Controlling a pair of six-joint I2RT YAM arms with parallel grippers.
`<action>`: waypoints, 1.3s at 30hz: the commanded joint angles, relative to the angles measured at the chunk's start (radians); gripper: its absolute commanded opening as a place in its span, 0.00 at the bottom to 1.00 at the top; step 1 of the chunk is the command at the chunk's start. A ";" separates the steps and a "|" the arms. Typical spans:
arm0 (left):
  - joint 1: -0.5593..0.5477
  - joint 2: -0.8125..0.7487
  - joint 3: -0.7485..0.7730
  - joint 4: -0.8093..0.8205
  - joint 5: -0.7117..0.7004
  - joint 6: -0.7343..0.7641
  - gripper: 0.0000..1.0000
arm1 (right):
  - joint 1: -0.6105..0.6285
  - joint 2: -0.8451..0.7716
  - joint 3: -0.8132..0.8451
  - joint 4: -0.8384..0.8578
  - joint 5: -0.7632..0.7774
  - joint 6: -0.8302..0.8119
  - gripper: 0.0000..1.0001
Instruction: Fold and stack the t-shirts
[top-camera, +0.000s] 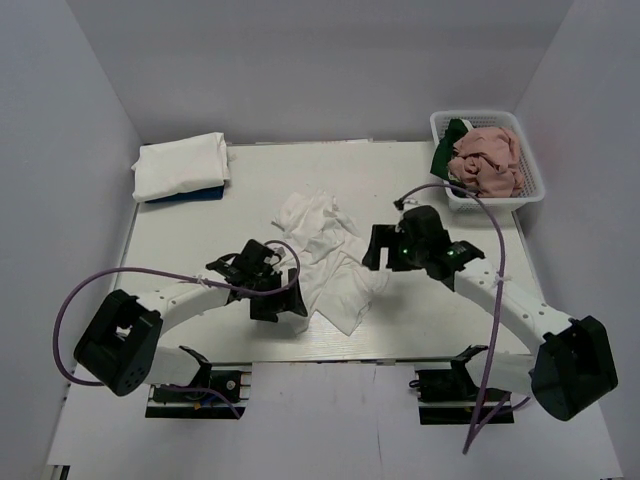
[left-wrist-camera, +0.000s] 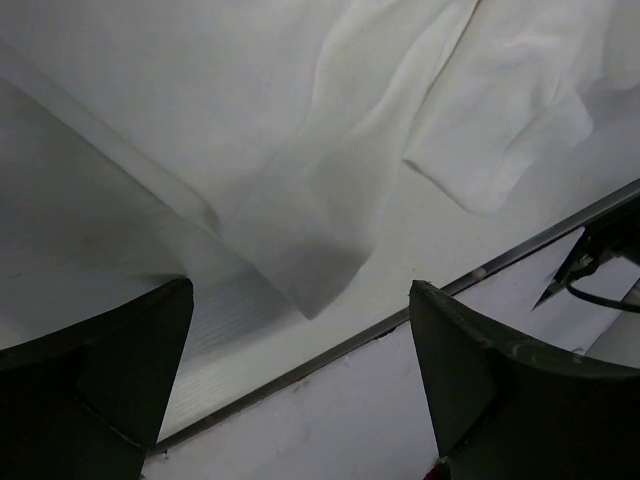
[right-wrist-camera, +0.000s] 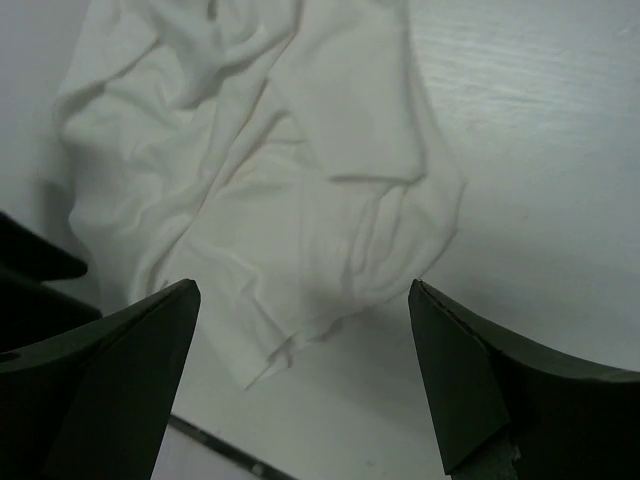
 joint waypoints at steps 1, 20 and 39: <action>-0.041 -0.005 0.008 -0.068 -0.057 -0.002 0.99 | 0.091 -0.003 -0.015 -0.102 0.011 0.061 0.90; -0.222 0.262 0.198 -0.189 -0.350 -0.112 0.00 | 0.174 0.334 -0.046 0.100 0.284 -0.022 0.89; -0.199 -0.058 0.821 -0.511 -1.326 -0.212 0.00 | 0.165 -0.030 0.231 0.117 0.870 -0.129 0.00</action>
